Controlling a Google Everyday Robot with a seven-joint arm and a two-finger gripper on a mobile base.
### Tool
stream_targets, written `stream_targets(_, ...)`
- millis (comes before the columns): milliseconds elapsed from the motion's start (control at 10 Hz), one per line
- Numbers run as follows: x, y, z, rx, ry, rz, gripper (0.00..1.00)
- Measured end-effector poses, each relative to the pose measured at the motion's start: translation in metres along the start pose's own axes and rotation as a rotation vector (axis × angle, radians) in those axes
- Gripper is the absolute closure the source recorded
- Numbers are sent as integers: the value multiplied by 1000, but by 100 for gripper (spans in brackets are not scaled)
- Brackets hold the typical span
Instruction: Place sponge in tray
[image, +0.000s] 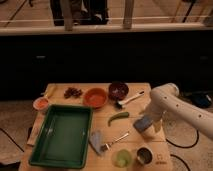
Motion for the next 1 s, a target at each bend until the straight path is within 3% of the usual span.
stream_targets(1000,-4,3,2,5,-23,-40,31)
